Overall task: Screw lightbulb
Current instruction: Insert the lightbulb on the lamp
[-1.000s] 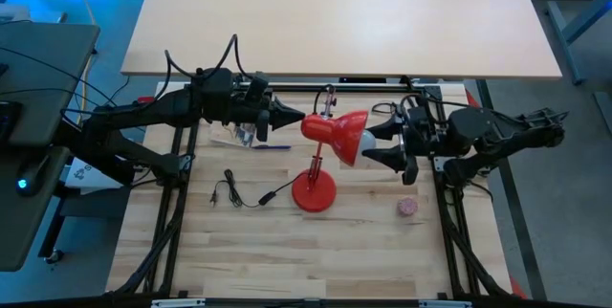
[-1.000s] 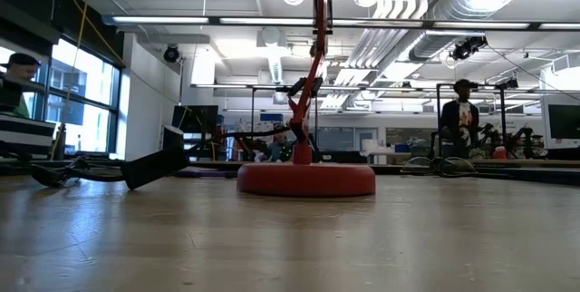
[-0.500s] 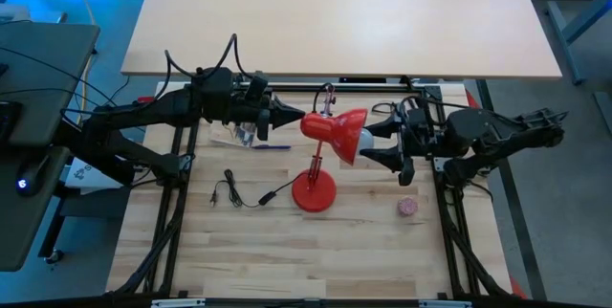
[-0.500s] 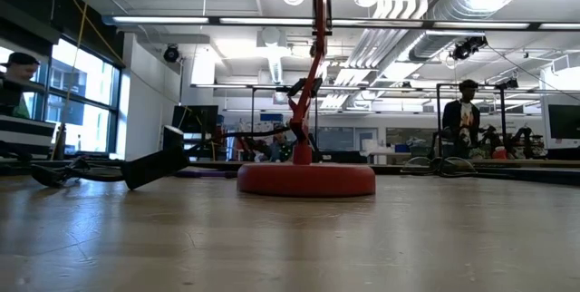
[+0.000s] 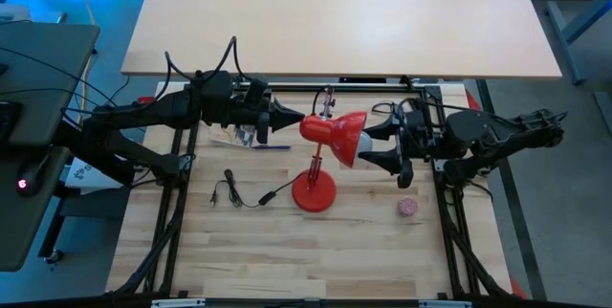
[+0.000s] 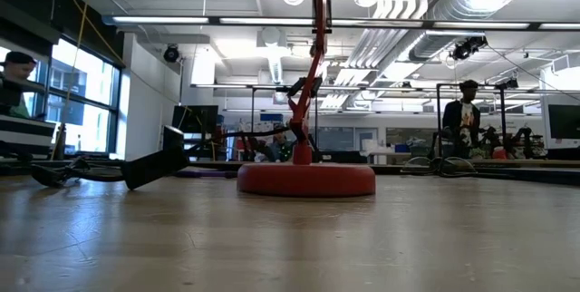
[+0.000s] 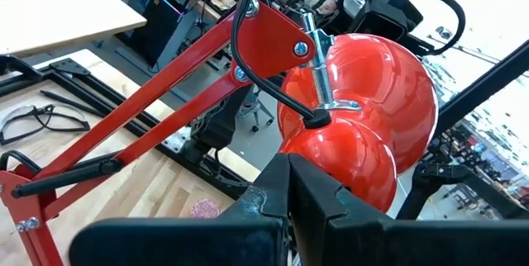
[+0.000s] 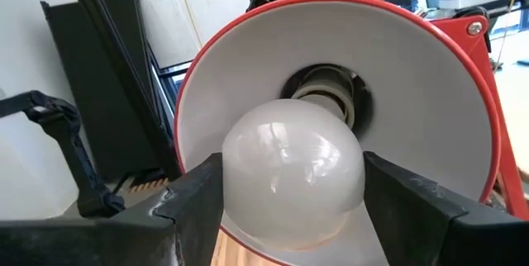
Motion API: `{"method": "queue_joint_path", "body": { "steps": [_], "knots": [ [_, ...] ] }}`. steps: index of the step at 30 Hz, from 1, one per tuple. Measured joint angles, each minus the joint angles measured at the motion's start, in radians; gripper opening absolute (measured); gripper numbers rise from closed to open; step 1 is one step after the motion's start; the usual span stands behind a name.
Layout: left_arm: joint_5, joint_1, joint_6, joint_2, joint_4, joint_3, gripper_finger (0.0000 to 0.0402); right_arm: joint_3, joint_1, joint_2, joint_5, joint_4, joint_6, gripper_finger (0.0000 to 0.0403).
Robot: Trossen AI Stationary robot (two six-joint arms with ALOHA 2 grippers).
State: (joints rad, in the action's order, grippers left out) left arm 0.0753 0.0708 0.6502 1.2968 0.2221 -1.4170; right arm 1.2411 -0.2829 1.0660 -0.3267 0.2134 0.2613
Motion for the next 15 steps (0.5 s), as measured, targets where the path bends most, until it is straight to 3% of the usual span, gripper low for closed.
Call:
{"method": "queue_joint_path", "body": {
  "steps": [15],
  "knots": [
    [-0.003, 0.001, 0.020, 0.000, -0.002, 0.000, 0.0000, 0.000, 0.000, 0.001, -0.013, 0.023, -0.344, 0.0250]
  ]
}}
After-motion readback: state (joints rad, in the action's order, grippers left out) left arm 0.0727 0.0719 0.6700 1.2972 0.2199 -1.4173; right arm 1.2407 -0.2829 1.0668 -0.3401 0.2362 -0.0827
